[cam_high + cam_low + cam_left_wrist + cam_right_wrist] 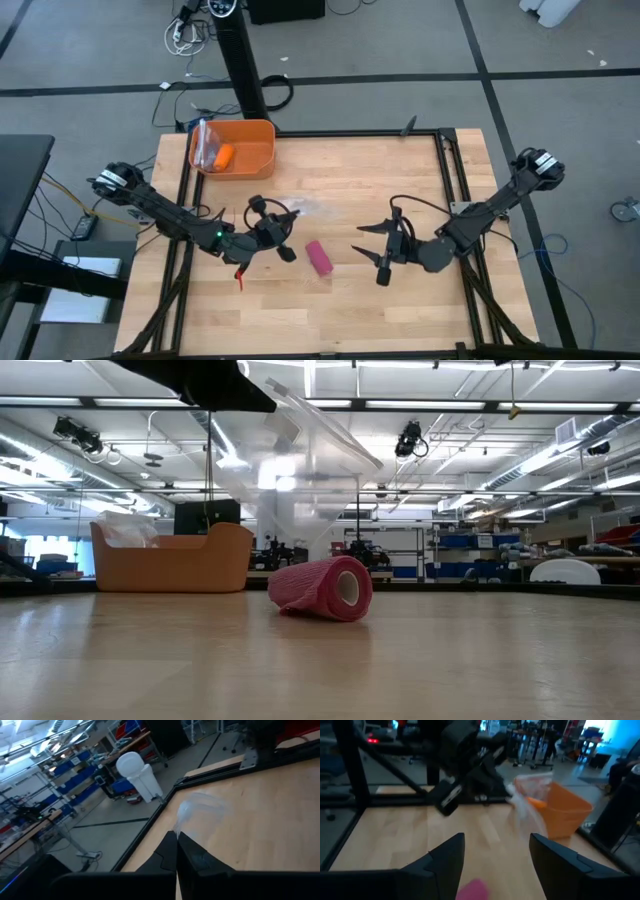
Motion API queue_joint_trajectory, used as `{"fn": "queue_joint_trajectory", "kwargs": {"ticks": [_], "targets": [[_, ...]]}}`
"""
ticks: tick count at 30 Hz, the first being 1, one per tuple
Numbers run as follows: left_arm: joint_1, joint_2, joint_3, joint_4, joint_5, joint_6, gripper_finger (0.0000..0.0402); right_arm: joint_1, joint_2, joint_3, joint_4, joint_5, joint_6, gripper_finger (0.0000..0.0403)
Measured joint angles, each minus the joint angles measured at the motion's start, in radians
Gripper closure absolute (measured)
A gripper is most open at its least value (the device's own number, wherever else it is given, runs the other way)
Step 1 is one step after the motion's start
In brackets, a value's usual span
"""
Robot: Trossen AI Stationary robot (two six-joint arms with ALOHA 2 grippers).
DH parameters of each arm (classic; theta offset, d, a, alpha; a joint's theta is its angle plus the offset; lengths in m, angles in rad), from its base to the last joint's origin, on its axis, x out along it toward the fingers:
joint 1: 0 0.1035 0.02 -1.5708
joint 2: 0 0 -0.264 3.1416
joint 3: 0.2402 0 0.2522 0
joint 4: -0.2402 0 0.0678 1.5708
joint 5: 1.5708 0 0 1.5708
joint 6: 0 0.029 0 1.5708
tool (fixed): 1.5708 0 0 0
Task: Roll bandage
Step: Put the pink bandage into the transparent zip bag
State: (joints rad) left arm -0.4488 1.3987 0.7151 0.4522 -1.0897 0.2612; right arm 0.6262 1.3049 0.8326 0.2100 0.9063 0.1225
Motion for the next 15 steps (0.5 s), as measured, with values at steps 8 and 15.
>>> {"fn": "queue_joint_trajectory", "kwargs": {"ticks": [8, 15], "targets": [[-0.007, 0.000, -0.134, 0.275, -0.050, 0.140, 0.0401, 0.029, 0.180, 0.000, -0.015, 0.008, 0.238, 0.0167], [-0.016, 0.000, -0.215, 0.431, -0.063, 0.238, 0.0401, 0.016, 0.435, 0.006, 0.183, 0.007, 0.436, 0.0139]]}}
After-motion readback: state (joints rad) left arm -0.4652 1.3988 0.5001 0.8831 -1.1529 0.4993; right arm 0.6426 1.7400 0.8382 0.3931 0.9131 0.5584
